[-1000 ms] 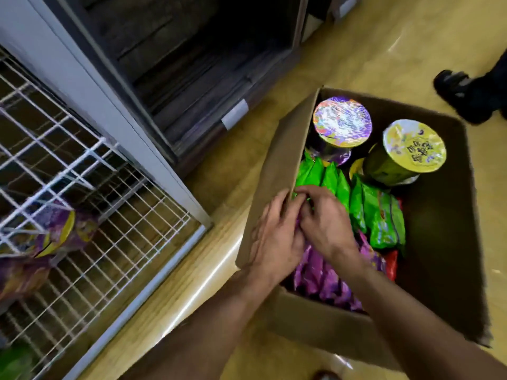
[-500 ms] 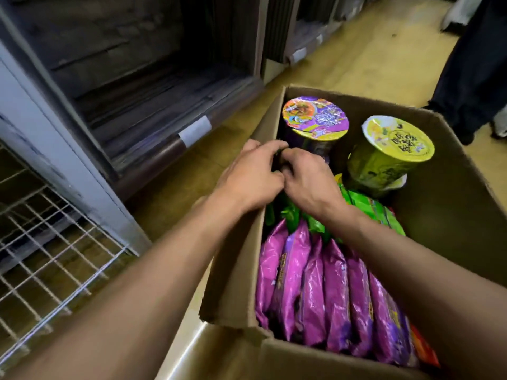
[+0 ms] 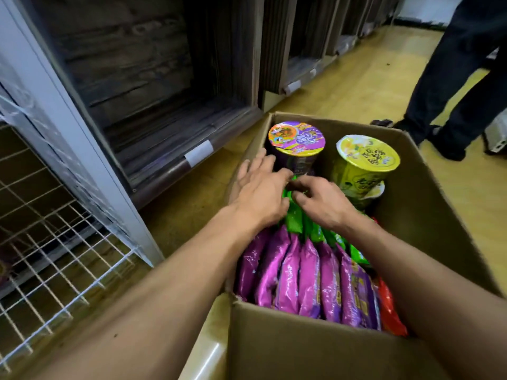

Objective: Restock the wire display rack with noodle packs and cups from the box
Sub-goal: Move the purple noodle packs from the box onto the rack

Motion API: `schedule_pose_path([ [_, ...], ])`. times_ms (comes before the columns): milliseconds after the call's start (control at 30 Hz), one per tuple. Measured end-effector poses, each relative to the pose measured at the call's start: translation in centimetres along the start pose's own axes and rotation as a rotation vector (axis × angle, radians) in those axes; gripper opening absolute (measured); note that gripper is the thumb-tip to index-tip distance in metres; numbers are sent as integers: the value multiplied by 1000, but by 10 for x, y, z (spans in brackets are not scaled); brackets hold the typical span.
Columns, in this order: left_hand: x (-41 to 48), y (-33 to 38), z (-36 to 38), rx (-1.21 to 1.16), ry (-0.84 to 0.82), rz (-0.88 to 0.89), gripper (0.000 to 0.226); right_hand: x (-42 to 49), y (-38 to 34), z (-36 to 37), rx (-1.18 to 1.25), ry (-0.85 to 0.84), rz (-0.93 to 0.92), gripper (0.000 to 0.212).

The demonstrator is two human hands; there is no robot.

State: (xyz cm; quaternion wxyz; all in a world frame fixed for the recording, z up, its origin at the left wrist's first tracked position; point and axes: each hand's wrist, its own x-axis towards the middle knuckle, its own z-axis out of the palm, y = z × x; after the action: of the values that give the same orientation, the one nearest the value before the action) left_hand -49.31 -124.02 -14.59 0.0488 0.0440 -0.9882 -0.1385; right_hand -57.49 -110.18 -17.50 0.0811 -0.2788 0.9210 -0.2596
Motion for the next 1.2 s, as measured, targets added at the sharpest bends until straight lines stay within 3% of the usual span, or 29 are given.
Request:
schedule_pose_path([
  [200,-7,33,11,156,-49,42,46,-22,27,-21,6,-119,8,29],
  [300,-7,51,15,123,-137,50,47,-30,39,-33,57,-115,41,12],
  [400,-8,64,22,84,-165,75,44,-40,51,-39,129,-130,95,18],
  [600,-15,63,38,19,-337,68,46,-58,71,-38,35,-456,275,20],
  [800,-19,59,32,-16,-322,110,43,-63,75,-24,-57,-634,443,32],
  [1033,-18,50,25,-85,-356,104,41,-62,68,-36,-14,-606,328,34],
  [1200,-16,48,25,-277,-343,38,28,-58,63,-55,359,-387,225,33],
])
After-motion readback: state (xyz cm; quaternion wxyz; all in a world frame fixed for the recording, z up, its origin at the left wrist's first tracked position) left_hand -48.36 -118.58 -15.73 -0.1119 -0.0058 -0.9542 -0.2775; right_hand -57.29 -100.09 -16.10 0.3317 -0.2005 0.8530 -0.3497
